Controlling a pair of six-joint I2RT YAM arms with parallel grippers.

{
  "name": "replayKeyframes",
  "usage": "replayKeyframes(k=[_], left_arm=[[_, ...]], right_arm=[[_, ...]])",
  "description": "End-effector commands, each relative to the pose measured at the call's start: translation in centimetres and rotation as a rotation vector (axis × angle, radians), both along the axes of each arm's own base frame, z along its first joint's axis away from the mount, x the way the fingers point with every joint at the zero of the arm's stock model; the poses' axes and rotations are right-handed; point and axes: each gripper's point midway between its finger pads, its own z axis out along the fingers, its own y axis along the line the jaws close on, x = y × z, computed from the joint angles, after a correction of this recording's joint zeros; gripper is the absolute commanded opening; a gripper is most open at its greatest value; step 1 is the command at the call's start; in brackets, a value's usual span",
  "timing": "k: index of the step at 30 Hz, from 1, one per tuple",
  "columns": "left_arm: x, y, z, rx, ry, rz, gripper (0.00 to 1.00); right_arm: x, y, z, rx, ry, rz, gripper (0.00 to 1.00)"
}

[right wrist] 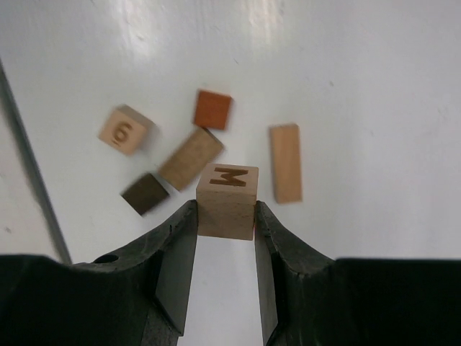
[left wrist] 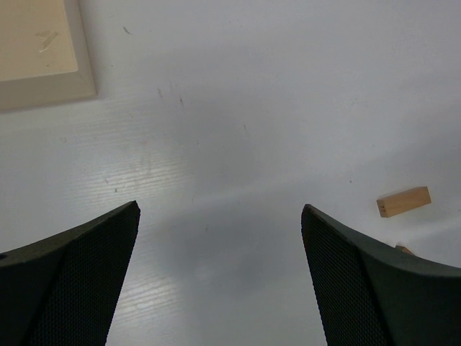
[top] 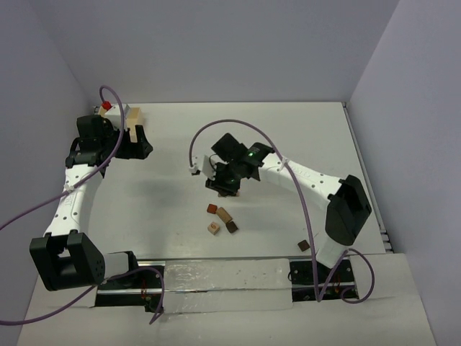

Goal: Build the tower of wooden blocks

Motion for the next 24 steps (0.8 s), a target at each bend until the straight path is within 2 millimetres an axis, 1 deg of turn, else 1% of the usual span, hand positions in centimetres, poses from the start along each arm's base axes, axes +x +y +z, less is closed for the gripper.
replayKeyframes(k=[1, 3, 7, 11, 19, 24], left_arm=[[0.5, -1.2, 1.5, -0.015, -0.075, -0.073, 0.99], [0.6, -1.2, 1.3, -0.017, -0.065, -0.072, 0.99], [0.7, -1.3, 1.4, -0.021, -0.062, -0.076, 0.99], [0.7, -1.3, 1.5, -0.018, -0.067, -0.078, 0.99], [0.8, -1.2, 1.2, -0.017, -0.068, -0.068, 0.99], [0.9, -1.1, 1.2, -0.012, -0.068, -0.065, 0.99]], right_arm=[[0.7, -3.9, -0.7, -0.087, 0.047, 0.105, 0.09], [1.9, -4.4, -0.7, -0.100, 0.049, 0.102, 0.07], [3.3, -4.5, -1.2, -0.121, 0.043, 0.122, 0.06], [4.5, -4.5, -2.3, -0.149, 0.028, 0.142, 0.06], [6.1, -3.5, -3.8, -0.147, 0.020, 0.158, 0.06], [6.5, -3.1, -4.8, -0.155, 0.032, 0.160, 0.06]])
